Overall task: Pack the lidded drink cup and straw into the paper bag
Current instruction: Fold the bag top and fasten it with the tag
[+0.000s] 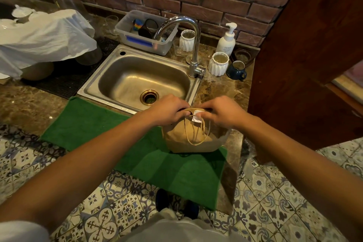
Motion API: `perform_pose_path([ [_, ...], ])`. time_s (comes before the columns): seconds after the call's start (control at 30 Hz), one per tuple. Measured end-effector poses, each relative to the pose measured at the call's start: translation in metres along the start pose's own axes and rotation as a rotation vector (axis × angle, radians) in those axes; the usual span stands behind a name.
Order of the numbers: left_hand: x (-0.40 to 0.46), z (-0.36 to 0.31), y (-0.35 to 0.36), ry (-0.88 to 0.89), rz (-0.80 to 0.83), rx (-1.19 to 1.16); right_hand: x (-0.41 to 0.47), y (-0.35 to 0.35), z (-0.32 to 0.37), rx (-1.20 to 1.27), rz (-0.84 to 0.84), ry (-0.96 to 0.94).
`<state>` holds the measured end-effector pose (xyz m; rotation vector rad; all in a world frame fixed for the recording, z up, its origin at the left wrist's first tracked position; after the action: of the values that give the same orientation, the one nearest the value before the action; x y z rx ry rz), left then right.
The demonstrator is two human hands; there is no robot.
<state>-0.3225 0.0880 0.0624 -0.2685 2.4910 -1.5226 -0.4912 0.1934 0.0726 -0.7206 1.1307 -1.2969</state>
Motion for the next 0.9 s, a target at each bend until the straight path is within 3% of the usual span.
perform_pose_path([
  [0.33, 0.0, -0.009, 0.002, 0.034, 0.008, 0.019, 0.009, 0.008, 0.008, -0.239, -0.063, 0.028],
  [0.5, 0.005, -0.015, -0.003, -0.017, 0.032, -0.101, 0.012, 0.004, 0.011, -0.246, -0.054, 0.063],
  [0.67, 0.02, -0.024, -0.005, 0.039, 0.12, 0.223, 0.012, 0.003, 0.013, -0.25, -0.079, 0.041],
  [0.9, 0.022, -0.024, -0.004, 0.108, 0.073, 0.298, 0.01, -0.002, 0.006, -0.23, -0.045, 0.003],
])
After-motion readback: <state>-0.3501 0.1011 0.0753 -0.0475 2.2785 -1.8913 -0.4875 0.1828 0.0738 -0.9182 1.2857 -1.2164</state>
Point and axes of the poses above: each hand's wrist, its own x-axis towards the middle knuckle, its own y-axis out of the palm, z = x × y, the point moved 2 cm from there along x, towards the middle knuckle, and after that the axes turned 8 degrees about y, right-handed, at the moved point
